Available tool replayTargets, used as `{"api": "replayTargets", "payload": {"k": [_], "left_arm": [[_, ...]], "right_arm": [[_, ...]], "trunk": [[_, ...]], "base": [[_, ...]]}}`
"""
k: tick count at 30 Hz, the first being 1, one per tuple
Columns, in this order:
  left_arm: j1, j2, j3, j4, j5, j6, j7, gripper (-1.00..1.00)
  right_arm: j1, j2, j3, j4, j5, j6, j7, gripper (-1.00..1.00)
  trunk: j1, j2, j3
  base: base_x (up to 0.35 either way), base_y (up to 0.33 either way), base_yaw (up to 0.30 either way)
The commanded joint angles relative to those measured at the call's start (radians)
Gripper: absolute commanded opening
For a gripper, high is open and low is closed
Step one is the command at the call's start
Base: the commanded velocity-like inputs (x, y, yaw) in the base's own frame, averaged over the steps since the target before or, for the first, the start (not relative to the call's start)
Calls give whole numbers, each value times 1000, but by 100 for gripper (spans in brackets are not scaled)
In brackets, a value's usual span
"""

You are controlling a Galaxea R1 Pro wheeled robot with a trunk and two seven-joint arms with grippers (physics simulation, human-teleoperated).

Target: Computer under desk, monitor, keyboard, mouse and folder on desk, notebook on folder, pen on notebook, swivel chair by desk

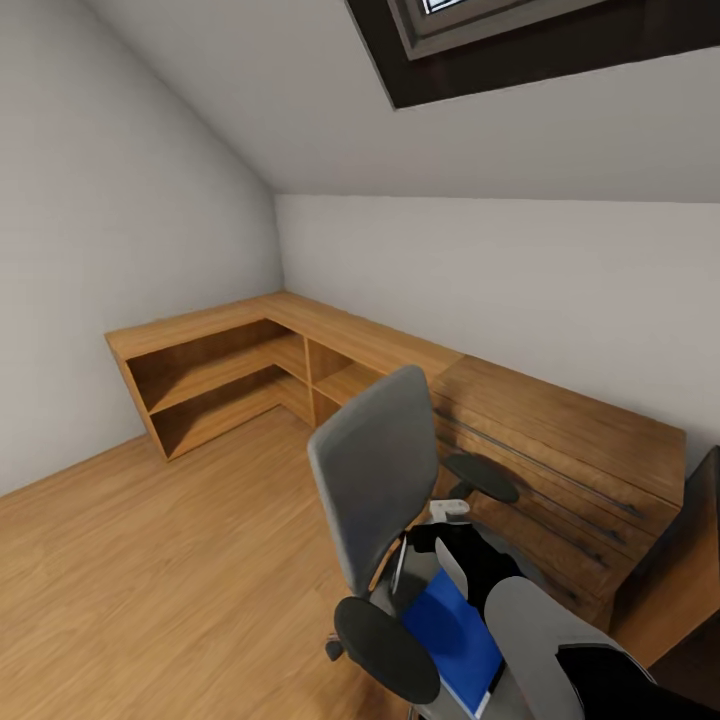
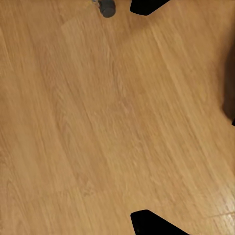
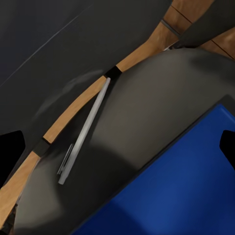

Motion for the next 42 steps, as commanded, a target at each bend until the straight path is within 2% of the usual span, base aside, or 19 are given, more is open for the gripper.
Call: {"api": "replayTargets", "payload": {"k": [1, 21, 28, 31, 33, 35, 36, 37, 38, 40, 42], "left_arm": [[0, 0, 5, 1, 0, -2, -4, 100], [-1, -2, 2, -3, -1, -4, -4, 100], [-1, 0, 3, -4, 4, 0, 0, 100], [-1, 4, 3, -14, 31, 21, 1, 100], [0, 9, 3, -68, 58, 70, 1, 100], [0, 16, 3, -135, 72, 141, 10, 100], [0, 24, 3, -190, 77, 214, 26, 100], [0, 27, 3, -216, 79, 251, 35, 100], [-1, 34, 3, -300, 83, 367, 66, 100], [-1, 38, 3, -426, 85, 509, 109, 100], [0, 40, 3, -536, 86, 620, 143, 100]], "right_arm": [[0, 1, -4, -2, 8, 6, -1, 100], [0, 1, -4, 0, 9, 8, -1, 100], [0, 1, -5, 0, 8, 12, -1, 100], [0, 1, -4, 0, 8, 27, -1, 100], [0, 1, -4, -1, 8, 42, -1, 100], [0, 1, -3, -1, 8, 47, -1, 100], [0, 1, -3, 0, 8, 49, -1, 100], [0, 1, -3, 0, 8, 50, -1, 100], [0, 1, -3, 0, 8, 52, -1, 100], [0, 1, -3, 0, 9, 53, -1, 100], [-1, 1, -3, -1, 9, 54, -2, 100]], "trunk": [[0, -1, -1], [0, -1, -1], [27, -50, -23], [38, -71, -32], [46, -85, -39], [54, -99, -45], [57, -106, -48], [61, -113, -51], [65, -120, -54], [73, -134, -61], [80, -148, -67]], "base": [[0, 0, 0], [0, 41, 0], [0, 0, 0], [0, 0, 0], [0, 0, 0], [0, 0, 0], [0, 0, 0], [0, 0, 0], [0, 0, 0], [0, 0, 0], [0, 0, 0]]}}
